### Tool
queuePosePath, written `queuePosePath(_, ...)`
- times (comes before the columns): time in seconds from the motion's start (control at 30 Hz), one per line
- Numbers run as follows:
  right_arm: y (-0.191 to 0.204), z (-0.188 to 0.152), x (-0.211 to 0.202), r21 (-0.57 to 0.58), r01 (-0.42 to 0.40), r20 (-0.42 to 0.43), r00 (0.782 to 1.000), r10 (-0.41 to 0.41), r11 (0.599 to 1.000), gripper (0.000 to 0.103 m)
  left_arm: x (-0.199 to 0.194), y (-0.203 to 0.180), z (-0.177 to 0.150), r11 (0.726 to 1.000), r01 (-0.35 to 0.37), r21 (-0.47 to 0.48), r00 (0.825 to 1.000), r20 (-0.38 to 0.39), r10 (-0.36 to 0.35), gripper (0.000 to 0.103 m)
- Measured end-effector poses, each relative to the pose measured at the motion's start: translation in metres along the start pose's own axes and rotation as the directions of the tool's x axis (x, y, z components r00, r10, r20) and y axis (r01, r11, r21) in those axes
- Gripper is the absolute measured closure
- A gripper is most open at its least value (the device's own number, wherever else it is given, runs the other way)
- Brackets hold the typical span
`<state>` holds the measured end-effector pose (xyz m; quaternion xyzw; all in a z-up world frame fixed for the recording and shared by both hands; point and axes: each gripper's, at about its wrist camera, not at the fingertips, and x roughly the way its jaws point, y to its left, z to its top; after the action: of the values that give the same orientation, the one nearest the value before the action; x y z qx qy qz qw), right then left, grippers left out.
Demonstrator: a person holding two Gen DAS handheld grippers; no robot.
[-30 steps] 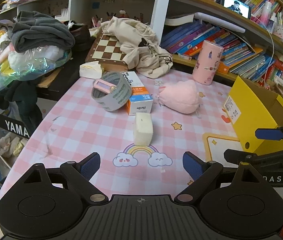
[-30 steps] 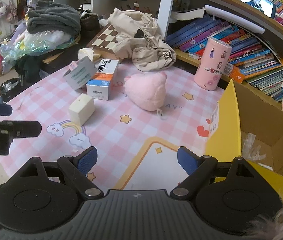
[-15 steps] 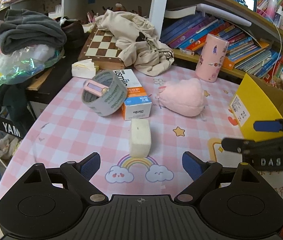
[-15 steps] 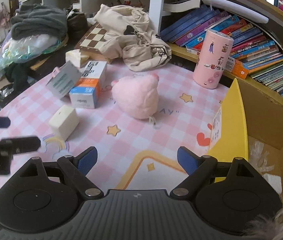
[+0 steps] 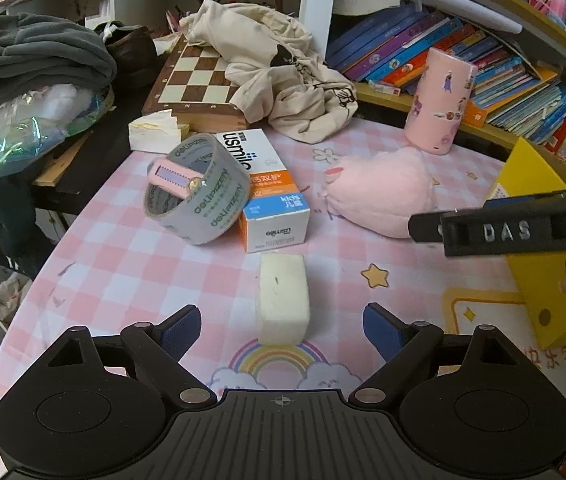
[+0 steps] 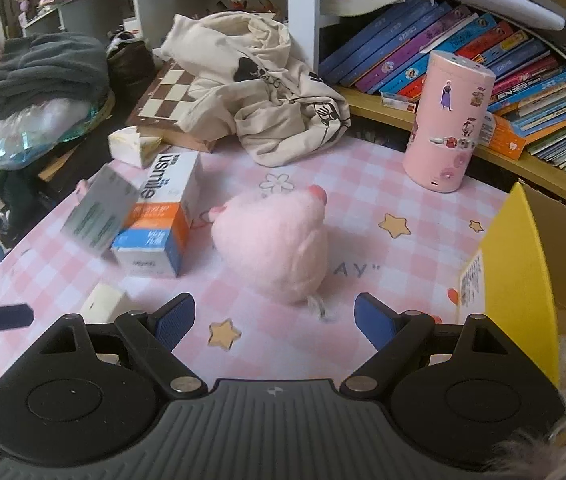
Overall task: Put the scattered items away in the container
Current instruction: 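Move the open left gripper toward the white block while right gripper approaches the pink plush, then close left gripper on the white foam block while right gripper closes on the pink plush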
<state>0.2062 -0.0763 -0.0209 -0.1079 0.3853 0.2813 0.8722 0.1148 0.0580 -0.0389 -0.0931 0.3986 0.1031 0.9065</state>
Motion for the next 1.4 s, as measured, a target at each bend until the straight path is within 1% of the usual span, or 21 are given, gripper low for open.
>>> queuePosePath(0.1, -0.001, 0.01, 0.012, 0.004, 0.014, 0.002, 1.0, -0.014, 1.0, 0.017, 0.01, 0.002, 0.004, 1.0, -0.007, -0.002, 1.0, -0.009, 0.007, 0.015)
queuePosePath(0.17, -0.001, 0.016, 0.019, 0.007, 0.022, 0.006, 1.0, -0.022, 1.0, 0.017, 0.017, 0.002, 0.007, 1.0, -0.009, 0.001, 1.0, -0.018, 0.009, 0.019)
queuePosePath(0.43, -0.004, 0.034, 0.046, 0.024, 0.042, 0.002, 0.999, -0.042, 0.999, 0.018, 0.037, -0.001, 0.013, 1.0, -0.001, 0.024, 0.999, -0.038, 0.002, 0.027)
queuePosePath(0.5, -0.004, 0.036, 0.052, 0.031, 0.042, -0.006, 0.999, -0.042, 0.999, 0.018, 0.041, -0.001, 0.013, 1.0, 0.004, 0.027, 0.999, -0.044, -0.003, 0.032)
queuePosePath(0.57, -0.005, 0.038, 0.058, 0.038, 0.04, -0.014, 0.999, -0.04, 0.998, 0.018, 0.045, -0.001, 0.013, 0.999, 0.011, 0.031, 0.999, -0.05, -0.01, 0.044)
queuePosePath(0.6, -0.005, 0.038, 0.06, 0.041, 0.038, -0.016, 0.999, -0.038, 0.998, 0.019, 0.046, -0.001, 0.013, 0.999, 0.016, 0.032, 0.998, -0.054, -0.015, 0.046)
queuePosePath(0.67, -0.004, 0.04, 0.063, 0.039, 0.039, -0.018, 0.999, -0.039, 0.998, 0.019, 0.049, 0.0, 0.013, 0.999, 0.024, 0.031, 0.998, -0.06, -0.022, 0.057)
queuePosePath(0.73, -0.002, 0.041, 0.065, 0.029, 0.044, -0.016, 0.999, -0.044, 0.999, 0.019, 0.051, 0.001, 0.012, 0.999, 0.031, 0.031, 0.997, -0.065, -0.029, 0.063)
queuePosePath(0.8, 0.0, 0.042, 0.066, 0.022, 0.038, -0.017, 0.999, -0.037, 0.999, 0.024, 0.052, 0.0, 0.011, 0.999, 0.038, 0.038, 0.998, -0.061, -0.035, 0.066)
queuePosePath(0.83, 0.001, 0.042, 0.067, 0.02, 0.03, -0.019, 0.999, -0.03, 0.999, 0.025, 0.051, 0.0, 0.011, 0.998, 0.043, 0.043, 0.997, -0.06, -0.041, 0.07)
queuePosePath(0.9, 0.002, 0.042, 0.067, 0.017, 0.016, -0.022, 1.0, -0.016, 1.0, 0.035, 0.051, -0.002, 0.011, 0.998, 0.044, 0.053, 0.997, -0.06, -0.041, 0.072)
queuePosePath(0.97, 0.004, 0.042, 0.067, 0.014, 0.009, -0.022, 1.0, -0.009, 1.0, 0.037, 0.051, -0.001, 0.011, 0.998, 0.044, 0.051, 0.998, -0.058, -0.041, 0.075)
queuePosePath(1.1, 0.004, 0.039, 0.062, 0.022, 0.005, -0.013, 1.0, -0.005, 1.0, 0.046, 0.048, 0.001, 0.011, 0.997, 0.058, 0.044, 0.997, -0.062, -0.055, 0.077)
queuePosePath(1.4, -0.003, 0.028, 0.037, 0.069, 0.003, -0.003, 1.0, -0.003, 0.998, 0.049, 0.027, 0.004, 0.008, 0.997, 0.067, 0.032, 0.998, -0.023, -0.067, 0.078)
